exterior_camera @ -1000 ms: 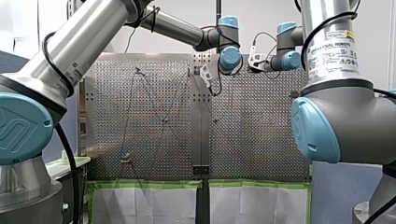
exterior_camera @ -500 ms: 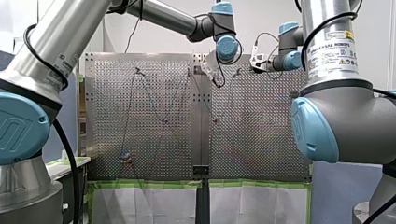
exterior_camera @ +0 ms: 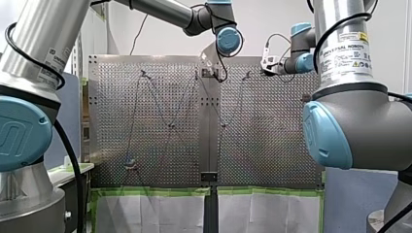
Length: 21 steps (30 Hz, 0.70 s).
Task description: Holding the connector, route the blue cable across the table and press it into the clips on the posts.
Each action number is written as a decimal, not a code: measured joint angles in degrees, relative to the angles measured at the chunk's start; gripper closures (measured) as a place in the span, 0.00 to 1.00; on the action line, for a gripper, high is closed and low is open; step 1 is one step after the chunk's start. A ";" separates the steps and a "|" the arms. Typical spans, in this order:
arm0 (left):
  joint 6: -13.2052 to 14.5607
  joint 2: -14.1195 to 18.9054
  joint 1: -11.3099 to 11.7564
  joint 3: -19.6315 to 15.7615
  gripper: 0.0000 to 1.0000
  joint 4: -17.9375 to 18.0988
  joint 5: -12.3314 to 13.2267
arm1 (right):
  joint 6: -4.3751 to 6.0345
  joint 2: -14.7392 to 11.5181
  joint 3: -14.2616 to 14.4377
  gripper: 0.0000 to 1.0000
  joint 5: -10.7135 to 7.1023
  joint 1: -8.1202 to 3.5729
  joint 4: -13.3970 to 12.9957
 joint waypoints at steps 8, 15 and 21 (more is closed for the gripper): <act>1.34 4.76 -0.15 -4.75 0.00 4.74 -3.16 | 0.08 0.00 0.00 1.00 0.00 -0.01 0.00; 2.37 8.41 0.31 -8.40 0.00 8.40 -2.24 | 0.09 0.00 0.01 1.00 0.00 0.00 0.05; 4.78 11.19 0.88 -11.19 0.00 11.17 -4.01 | 0.09 0.00 0.00 1.00 0.00 -0.02 0.09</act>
